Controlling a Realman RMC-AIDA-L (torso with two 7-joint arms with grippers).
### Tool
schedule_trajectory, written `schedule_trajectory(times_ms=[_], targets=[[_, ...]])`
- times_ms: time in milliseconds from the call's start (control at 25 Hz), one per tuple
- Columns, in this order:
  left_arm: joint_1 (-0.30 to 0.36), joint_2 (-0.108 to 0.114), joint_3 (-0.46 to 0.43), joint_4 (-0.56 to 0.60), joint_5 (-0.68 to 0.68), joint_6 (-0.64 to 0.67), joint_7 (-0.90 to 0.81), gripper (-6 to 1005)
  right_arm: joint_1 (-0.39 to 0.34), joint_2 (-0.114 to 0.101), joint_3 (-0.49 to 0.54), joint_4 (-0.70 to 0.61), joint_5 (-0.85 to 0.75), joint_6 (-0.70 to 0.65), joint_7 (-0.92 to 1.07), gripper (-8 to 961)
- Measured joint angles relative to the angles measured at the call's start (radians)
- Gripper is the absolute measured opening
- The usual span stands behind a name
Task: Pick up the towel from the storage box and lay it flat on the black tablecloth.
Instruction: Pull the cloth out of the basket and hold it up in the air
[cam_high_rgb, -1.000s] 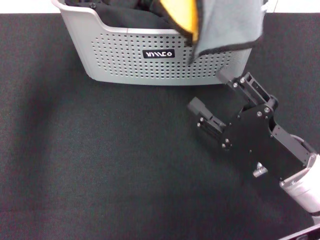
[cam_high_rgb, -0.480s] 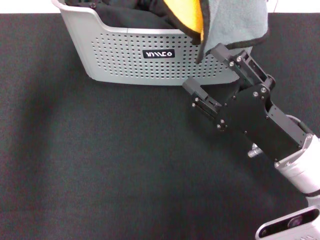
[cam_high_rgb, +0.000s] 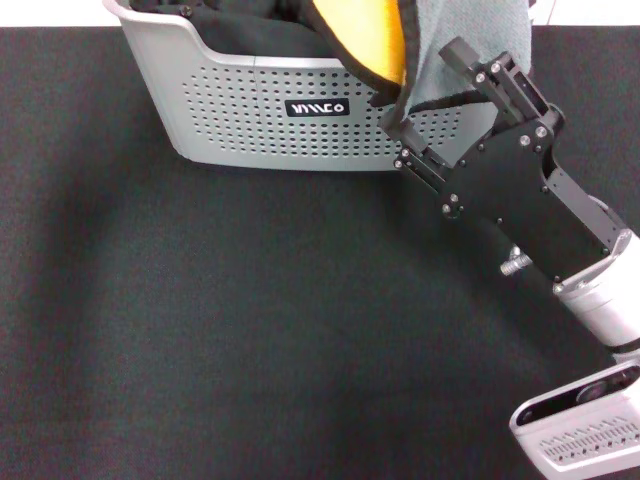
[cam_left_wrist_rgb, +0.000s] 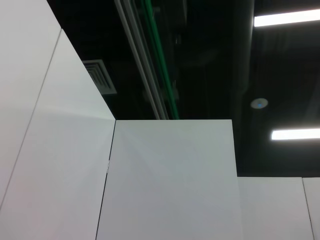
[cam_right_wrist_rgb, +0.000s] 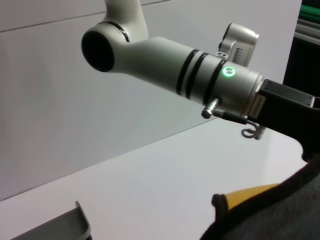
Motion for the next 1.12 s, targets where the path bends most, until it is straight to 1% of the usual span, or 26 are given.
schedule_trajectory(times_ms=[160,280,800,960,1120], targets=[[-0.003,0.0,0.0,-0.013,-0.003,0.0,0.0,72,0.005,0.0,0.0,-0.009,0.003,-0.003,0.019,707],[-0.003,0.001,0.0,-0.019,-0.011,0.001,0.0,73,-0.004,0.0,0.001,-0.008,0.001,-0.009,0.019,704],[0.004,0.003,-0.006,-0.023,-0.009,0.002,0.0,77,-0.102,0.0,-0.004,-0.004,-0.016,-0.165,0.022,687],[0.005,0.003,-0.007,-0.024,-0.01,0.002,0.0,78,-0.121,0.0,-0.01,-0.007,-0.031,-0.18,0.019,682],[0.005,0.003,-0.011,-0.024,-0.01,0.001,0.001,79,-0.135,0.0,-0.011,-0.006,-0.044,-0.182,0.015,571]])
